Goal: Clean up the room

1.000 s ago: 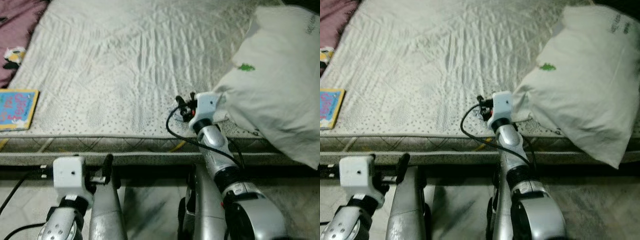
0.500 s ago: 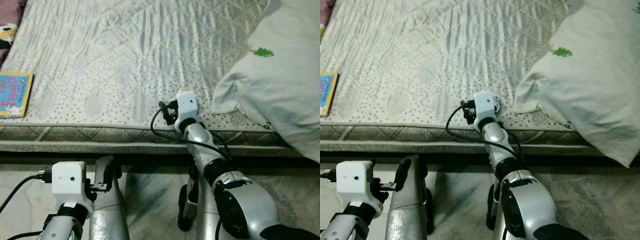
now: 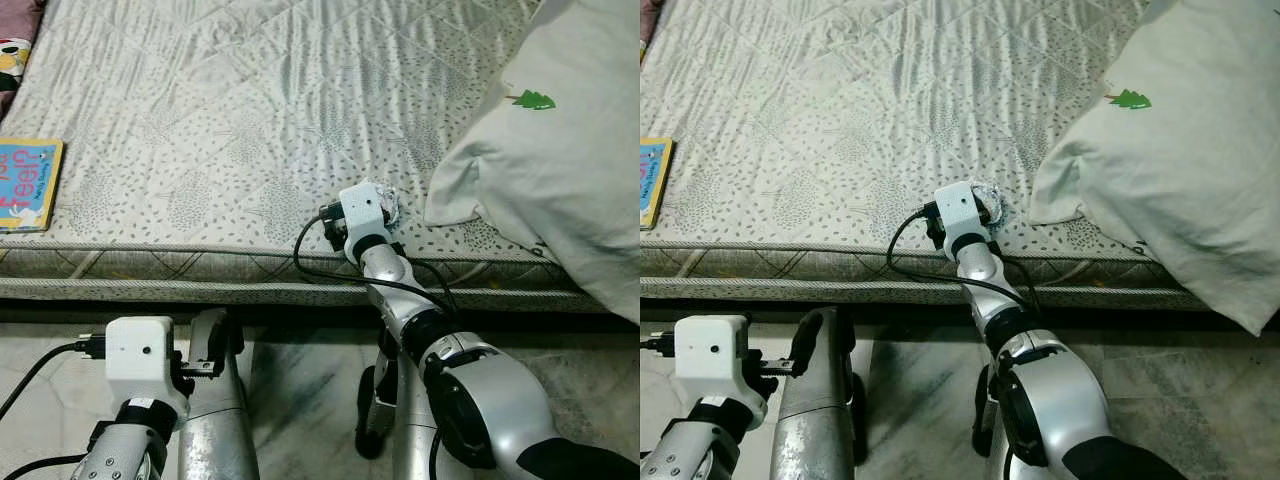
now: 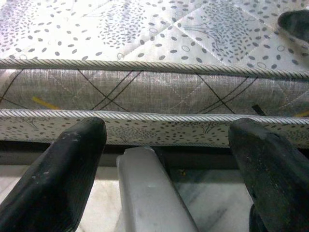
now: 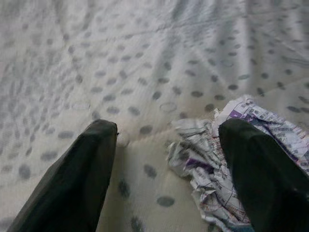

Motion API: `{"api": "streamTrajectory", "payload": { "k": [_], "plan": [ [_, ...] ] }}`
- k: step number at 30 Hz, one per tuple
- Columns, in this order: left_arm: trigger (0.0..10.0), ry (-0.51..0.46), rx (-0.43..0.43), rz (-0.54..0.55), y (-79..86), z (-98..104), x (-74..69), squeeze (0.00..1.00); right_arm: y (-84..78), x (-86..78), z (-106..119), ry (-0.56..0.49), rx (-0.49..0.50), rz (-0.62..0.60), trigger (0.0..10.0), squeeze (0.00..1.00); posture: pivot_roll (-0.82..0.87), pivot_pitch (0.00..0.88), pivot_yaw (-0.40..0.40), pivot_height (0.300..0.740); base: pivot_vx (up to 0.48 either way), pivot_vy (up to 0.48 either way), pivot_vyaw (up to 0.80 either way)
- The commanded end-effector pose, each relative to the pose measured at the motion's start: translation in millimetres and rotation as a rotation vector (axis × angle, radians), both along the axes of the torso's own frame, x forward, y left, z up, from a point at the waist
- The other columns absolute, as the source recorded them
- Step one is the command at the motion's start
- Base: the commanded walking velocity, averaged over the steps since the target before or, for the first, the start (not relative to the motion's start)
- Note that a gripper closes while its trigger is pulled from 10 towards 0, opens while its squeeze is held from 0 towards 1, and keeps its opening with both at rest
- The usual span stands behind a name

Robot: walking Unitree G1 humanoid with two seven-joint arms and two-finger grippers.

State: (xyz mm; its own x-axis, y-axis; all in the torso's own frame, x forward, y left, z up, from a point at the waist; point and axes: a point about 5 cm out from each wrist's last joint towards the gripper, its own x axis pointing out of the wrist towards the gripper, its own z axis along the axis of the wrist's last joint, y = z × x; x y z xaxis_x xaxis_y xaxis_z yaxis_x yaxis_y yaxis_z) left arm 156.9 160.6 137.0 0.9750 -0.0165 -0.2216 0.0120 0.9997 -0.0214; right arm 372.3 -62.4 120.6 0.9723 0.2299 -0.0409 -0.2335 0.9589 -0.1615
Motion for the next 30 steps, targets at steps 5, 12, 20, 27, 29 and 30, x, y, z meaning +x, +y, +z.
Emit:
{"api": "streamTrajectory", "payload": {
  "k": [5, 12, 20, 27, 29, 30],
  "plan": [
    [10.0, 0.006, 0.011, 0.009, 2.2, 0.4, -1.6, 0.0, -14.8, 3.3, 9.6, -0.078, 0.049, -0.048, 10.0, 0.0, 0.29, 0.336, 0.0, 0.528, 0.0, 0.0, 0.0],
    [10.0, 0.004, 0.012, 0.001, 2.0, -0.5, 0.7, 0.0, -16.7, 5.2, 11.3, -0.084, 0.013, -0.059, 10.0, 0.0, 0.29, 0.325, 0.005, 0.528, 0.0, 0.0, 0.0],
    [10.0, 0.008, 0.016, 0.007, 3.5, -1.1, -0.1, 0.0, -15.6, -2.6, -17.8, 0.067, -0.132, -0.07, 0.0, 0.0, 0.31, 0.323, 0.001, 0.528, 0.0, 0.0, 0.0],
    [10.0, 0.01, 0.014, 0.013, 4.2, -1.5, 0.7, 0.0, -12.9, -4.1, -20.6, 0.084, -0.133, -0.073, 0.0, 0.0, 0.3, 0.322, 0.0, 0.528, 0.0, 0.0, 0.0],
    [10.0, 0.008, 0.013, 0.012, 3.6, -1.4, 1.8, 0.0, -13.0, -4.4, -21.4, 0.088, -0.134, -0.073, 0.0, 0.0, 0.3, 0.321, -0.001, 0.528, 0.0, 0.0, 0.0],
    [10.0, 0.006, 0.011, 0.012, 3.3, -1.4, 2.7, 0.0, -14.3, -4.6, -22.1, 0.091, -0.133, -0.073, 0.0, 0.0, 0.3, 0.321, -0.003, 0.528, 0.0, 0.0, 0.0]
  ]
}}
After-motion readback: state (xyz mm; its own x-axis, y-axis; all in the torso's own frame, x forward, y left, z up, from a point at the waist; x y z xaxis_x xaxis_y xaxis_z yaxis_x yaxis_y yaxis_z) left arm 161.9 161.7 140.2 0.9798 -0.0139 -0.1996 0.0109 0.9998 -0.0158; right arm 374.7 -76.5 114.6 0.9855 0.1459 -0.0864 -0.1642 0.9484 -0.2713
